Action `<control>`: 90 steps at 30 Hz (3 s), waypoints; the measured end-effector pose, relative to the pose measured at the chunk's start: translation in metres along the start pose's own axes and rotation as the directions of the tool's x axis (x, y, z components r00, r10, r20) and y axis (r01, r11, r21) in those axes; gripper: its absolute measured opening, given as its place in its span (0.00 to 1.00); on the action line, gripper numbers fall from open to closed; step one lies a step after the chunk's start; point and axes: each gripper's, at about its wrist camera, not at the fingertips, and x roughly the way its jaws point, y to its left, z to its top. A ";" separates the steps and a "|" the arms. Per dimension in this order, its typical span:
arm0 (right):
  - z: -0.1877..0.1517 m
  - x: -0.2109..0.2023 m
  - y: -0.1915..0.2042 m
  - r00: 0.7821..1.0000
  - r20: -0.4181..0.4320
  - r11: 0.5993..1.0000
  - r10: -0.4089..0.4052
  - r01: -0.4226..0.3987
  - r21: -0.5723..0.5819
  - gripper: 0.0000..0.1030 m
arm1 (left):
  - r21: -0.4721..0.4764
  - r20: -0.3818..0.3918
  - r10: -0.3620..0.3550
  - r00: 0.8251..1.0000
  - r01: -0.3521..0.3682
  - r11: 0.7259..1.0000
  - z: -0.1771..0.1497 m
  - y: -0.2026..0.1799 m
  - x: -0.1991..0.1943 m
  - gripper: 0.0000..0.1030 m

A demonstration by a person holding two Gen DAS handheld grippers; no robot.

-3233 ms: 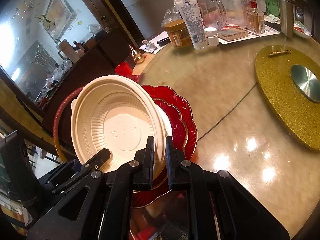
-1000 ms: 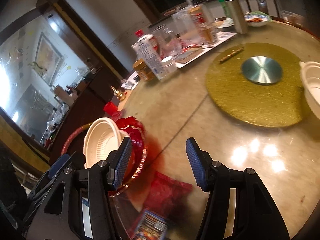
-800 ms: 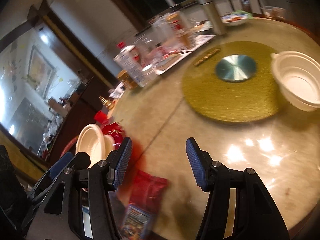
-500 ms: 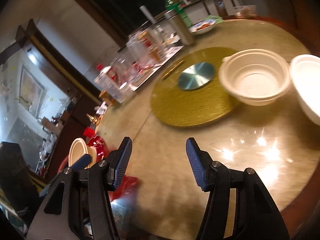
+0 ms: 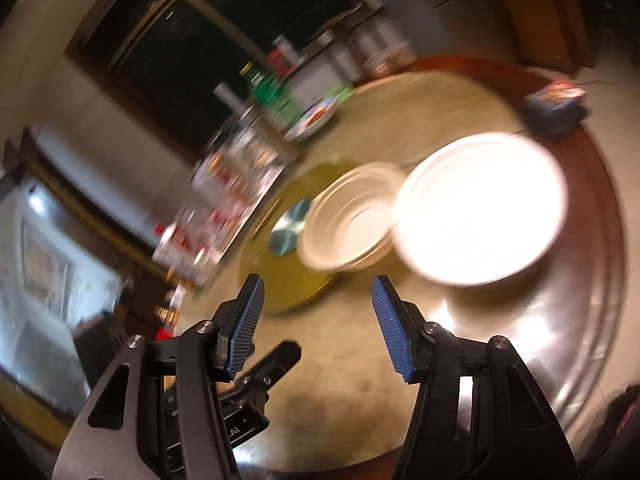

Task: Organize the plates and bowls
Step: 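Move both grippers to the rim of the large white foam bowl, then close the left gripper on the white bowl rim while the right gripper grips it too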

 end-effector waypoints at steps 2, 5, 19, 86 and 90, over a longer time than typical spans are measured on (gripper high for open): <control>0.010 -0.013 -0.022 0.999 0.038 0.998 -0.030 0.028 0.058 0.56 | -0.013 -0.031 -0.029 0.999 0.029 0.999 0.005 -0.011 0.011 0.77; 0.023 -0.023 -0.060 0.995 0.063 0.984 -0.079 0.067 0.167 0.56 | -0.035 -0.054 -0.061 0.997 0.059 0.998 0.012 -0.025 0.022 0.77; 0.049 -0.004 -0.149 0.996 -0.019 0.914 -0.086 0.086 0.397 0.56 | -0.048 -0.125 -0.046 0.991 0.040 0.998 0.033 -0.074 0.076 0.77; 0.028 0.002 -0.110 0.979 -0.125 0.953 -0.158 0.185 0.240 0.06 | 0.047 -0.106 0.042 0.993 -0.037 0.998 0.026 -0.063 0.080 0.10; 0.023 -0.001 -0.101 0.982 -0.113 0.959 -0.153 0.175 0.225 0.06 | 0.047 -0.087 0.043 0.995 -0.039 0.998 0.025 -0.059 0.072 0.10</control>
